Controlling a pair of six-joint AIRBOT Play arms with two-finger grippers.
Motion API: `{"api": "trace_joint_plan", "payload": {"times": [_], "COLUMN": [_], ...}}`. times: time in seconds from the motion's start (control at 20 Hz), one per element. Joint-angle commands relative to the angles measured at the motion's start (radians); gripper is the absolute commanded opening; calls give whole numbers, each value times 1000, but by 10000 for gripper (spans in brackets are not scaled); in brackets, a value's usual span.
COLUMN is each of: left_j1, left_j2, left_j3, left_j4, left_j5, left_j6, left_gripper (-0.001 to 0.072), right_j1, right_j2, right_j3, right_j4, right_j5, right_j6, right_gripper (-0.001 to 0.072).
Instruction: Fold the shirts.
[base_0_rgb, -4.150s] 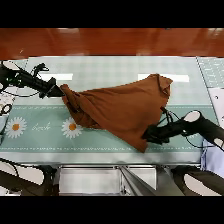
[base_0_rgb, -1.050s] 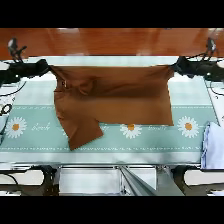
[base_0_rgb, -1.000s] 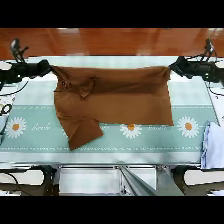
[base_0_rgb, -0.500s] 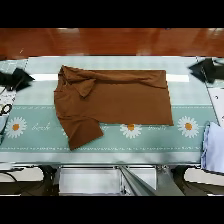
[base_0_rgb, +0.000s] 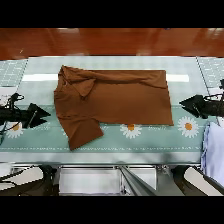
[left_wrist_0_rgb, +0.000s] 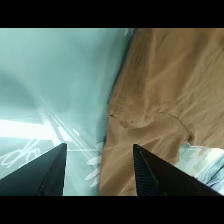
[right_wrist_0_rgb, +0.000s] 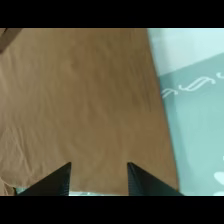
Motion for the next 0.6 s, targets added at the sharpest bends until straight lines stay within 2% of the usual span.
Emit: {"api": "trace_joint_plan", "payload": {"times": [0.0, 0.25, 0.5, 0.55], "left_j1": [-12, -88, -183, -206], "left_j2": [-18, -102, -131, -132], "left_j3": [-33, -33, -32, -30], "left_j4": [-22, -127, -193, -192], "left_j5": [21, 56, 161, 171], "left_j6": [2, 29, 29, 29], "left_gripper": [507, 507, 504, 443], "right_j1": [-4, -4, -4, -4], "right_j2": [29, 29, 29, 29], "right_j3": [-34, -34, -34, -34], "right_j4": [-7, -7, -7, -7], "right_j5": [13, 14, 12, 8], "right_j6": [-3, 6, 6, 6], "right_gripper": [407, 407, 407, 407]}}
